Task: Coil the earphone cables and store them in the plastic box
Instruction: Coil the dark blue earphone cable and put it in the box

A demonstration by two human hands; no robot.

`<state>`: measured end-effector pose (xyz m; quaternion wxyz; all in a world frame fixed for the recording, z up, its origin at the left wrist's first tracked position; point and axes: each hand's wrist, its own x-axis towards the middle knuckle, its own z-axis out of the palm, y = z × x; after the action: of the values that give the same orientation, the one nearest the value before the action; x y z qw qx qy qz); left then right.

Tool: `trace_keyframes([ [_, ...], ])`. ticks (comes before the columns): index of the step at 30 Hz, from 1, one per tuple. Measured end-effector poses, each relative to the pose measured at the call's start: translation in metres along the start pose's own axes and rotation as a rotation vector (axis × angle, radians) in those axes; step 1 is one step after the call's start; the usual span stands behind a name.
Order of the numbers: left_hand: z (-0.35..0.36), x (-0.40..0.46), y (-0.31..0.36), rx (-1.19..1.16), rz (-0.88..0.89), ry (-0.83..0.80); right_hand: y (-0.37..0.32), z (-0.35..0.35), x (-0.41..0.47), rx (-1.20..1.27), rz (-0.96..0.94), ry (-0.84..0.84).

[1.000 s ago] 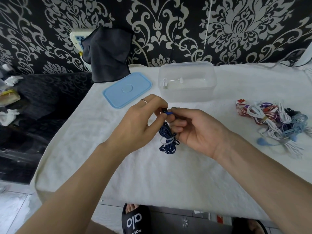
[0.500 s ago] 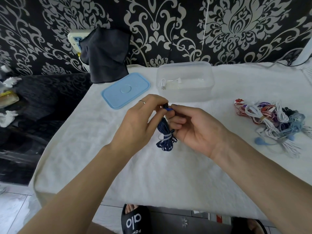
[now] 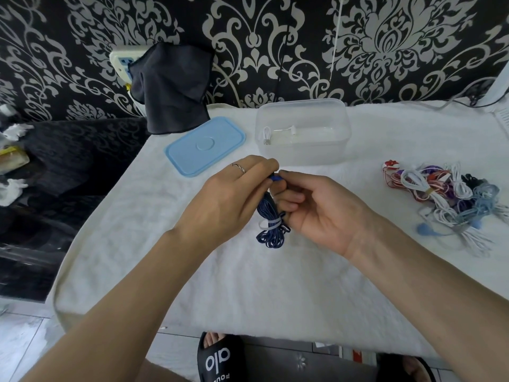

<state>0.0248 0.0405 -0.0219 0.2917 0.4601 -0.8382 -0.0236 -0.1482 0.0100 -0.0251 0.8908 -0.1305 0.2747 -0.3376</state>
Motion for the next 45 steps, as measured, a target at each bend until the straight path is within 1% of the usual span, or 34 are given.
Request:
trace_keyframes([
  [10, 0.005, -0.003, -0.005, -0.055, 0.020, 0.086, 0.001, 0.004, -0.002, 0.034, -0.001, -0.017],
  [19, 0.002, -0.002, -0.002, 0.009, 0.065, 0.148, 0.001, 0.009, -0.005, 0.020, -0.015, -0.092],
  [24, 0.003, -0.004, -0.001, 0.015, 0.068, 0.159, 0.002, 0.006, -0.004, -0.008, -0.021, -0.090],
  [28, 0.006, -0.008, 0.004, -0.032, 0.005, 0.213, 0.002, 0.005, -0.004, -0.078, -0.052, -0.046],
  [32, 0.002, -0.007, 0.015, -0.121, -0.182, 0.270, 0.001, 0.005, -0.006, -0.125, -0.070, -0.034],
  [39, -0.003, -0.005, 0.026, -0.316, -0.330, 0.266, 0.000, 0.004, -0.006, -0.198, -0.087, -0.039],
  [45, -0.004, -0.005, 0.026, -0.471, -0.423, 0.258, -0.005, 0.003, -0.006, -0.248, -0.123, -0.073],
])
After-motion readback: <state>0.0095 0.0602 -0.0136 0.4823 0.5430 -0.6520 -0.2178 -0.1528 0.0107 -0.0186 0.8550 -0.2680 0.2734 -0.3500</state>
